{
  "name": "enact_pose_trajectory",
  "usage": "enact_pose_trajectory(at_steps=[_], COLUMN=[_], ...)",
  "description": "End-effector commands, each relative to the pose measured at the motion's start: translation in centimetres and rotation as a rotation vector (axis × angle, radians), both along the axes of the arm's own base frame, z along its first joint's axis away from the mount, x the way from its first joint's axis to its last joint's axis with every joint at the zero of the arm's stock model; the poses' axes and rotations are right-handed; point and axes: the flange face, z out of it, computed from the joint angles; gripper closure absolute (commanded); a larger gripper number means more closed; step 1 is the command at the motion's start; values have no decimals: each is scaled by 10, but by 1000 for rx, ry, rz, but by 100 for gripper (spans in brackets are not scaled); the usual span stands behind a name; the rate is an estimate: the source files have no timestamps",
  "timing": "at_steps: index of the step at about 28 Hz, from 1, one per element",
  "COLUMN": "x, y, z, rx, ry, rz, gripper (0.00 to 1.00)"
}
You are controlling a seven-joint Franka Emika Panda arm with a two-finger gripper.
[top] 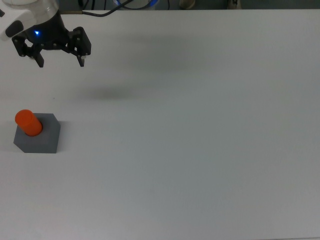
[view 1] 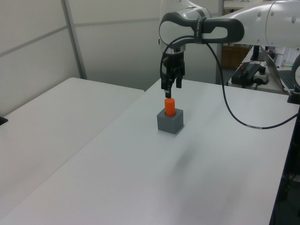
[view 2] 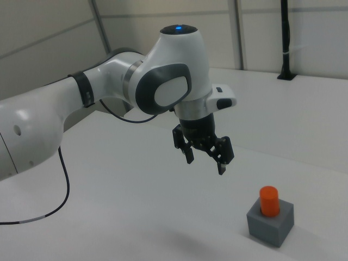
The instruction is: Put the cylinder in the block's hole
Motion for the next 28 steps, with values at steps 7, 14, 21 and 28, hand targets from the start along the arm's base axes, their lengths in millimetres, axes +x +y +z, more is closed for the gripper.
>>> enact_pose_trajectory(at_steps=[7, 14, 21, 28], x=[-4, -3, -3, -3], y=[3, 4, 9, 9], z=[3, 2, 2, 1], rx=[-25, -24, -23, -22], ry=[24, 25, 28, 32], rz=[11, 14, 21, 21], gripper=[0, 0, 0, 0])
